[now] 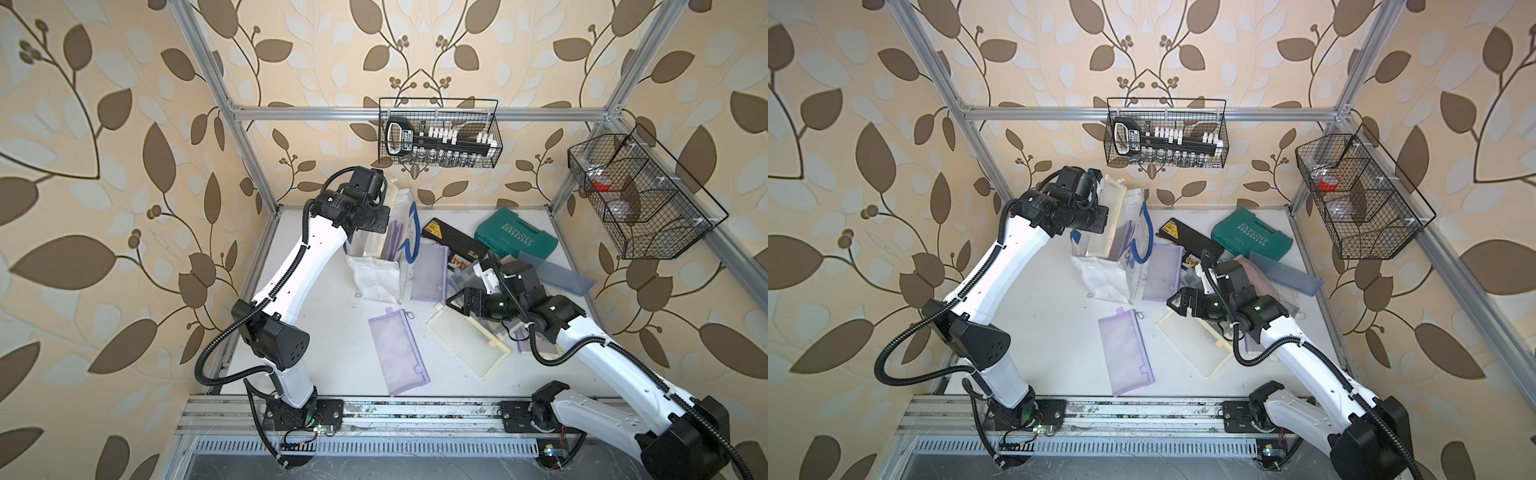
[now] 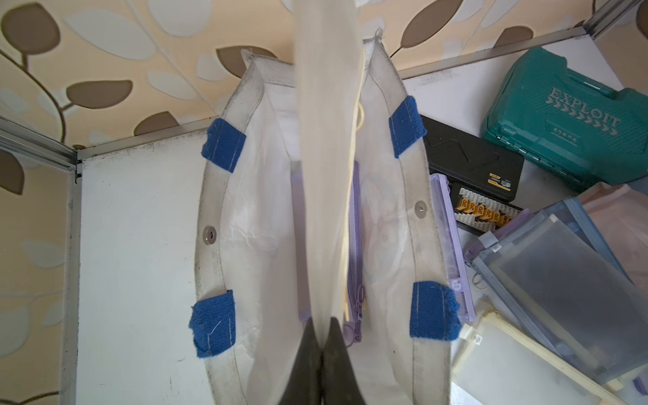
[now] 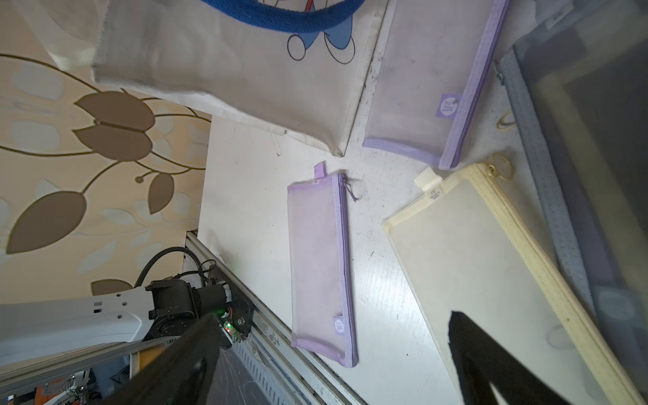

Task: Put the pencil pouch into the canvas bag
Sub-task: Place the pencil pouch in the canvas bag.

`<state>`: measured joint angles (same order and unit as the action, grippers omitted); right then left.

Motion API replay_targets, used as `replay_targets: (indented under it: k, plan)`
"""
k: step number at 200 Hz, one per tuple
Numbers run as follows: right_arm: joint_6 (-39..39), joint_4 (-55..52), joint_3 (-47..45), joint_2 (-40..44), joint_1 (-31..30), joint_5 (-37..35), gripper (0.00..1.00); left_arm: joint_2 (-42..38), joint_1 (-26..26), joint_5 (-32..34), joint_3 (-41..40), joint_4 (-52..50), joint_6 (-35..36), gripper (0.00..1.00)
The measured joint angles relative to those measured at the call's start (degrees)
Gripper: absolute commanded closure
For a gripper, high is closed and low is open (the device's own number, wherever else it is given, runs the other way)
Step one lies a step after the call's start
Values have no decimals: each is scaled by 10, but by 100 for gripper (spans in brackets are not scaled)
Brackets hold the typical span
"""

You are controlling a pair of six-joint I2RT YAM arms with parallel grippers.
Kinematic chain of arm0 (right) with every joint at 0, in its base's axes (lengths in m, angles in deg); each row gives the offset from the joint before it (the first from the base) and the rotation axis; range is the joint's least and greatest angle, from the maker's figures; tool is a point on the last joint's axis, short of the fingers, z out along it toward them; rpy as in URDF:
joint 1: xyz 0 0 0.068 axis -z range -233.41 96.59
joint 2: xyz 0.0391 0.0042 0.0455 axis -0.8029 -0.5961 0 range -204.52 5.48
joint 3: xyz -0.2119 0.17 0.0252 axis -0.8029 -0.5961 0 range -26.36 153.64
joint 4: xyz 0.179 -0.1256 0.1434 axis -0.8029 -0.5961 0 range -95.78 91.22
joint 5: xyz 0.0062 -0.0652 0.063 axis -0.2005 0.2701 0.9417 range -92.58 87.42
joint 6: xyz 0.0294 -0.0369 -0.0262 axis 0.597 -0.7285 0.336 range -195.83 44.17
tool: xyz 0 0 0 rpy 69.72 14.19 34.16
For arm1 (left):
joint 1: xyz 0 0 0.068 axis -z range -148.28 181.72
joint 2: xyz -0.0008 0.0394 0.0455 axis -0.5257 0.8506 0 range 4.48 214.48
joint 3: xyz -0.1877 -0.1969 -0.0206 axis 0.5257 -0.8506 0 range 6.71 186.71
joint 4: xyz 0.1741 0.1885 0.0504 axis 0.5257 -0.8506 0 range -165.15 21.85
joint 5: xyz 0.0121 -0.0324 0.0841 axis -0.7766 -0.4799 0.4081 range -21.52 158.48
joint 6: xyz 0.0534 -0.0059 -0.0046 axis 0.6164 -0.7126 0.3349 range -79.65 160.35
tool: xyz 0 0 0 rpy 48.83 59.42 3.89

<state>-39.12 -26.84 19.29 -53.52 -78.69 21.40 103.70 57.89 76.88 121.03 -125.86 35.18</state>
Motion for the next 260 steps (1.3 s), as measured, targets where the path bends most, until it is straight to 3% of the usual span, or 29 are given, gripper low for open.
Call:
replay_targets:
  k: [75,130,154,175,218,260]
  plan:
    - [3,0,-10,0,0,0,0,2,0,-10,-52,23,3,100]
    - [3,1,-10,-6,-12,-5,1,47,0,-14,-54,40,2,100]
    - [6,2,-10,-6,-17,-7,0,82,0,-7,-28,27,0,54]
    - [8,4,-10,-5,-21,-11,1,92,0,3,-9,14,-10,31]
    - [8,5,-10,-5,-21,-13,1,58,0,17,-1,-17,-26,9]
    - [8,14,-10,-19,-24,-14,1,-58,4,5,-49,-34,-45,2]
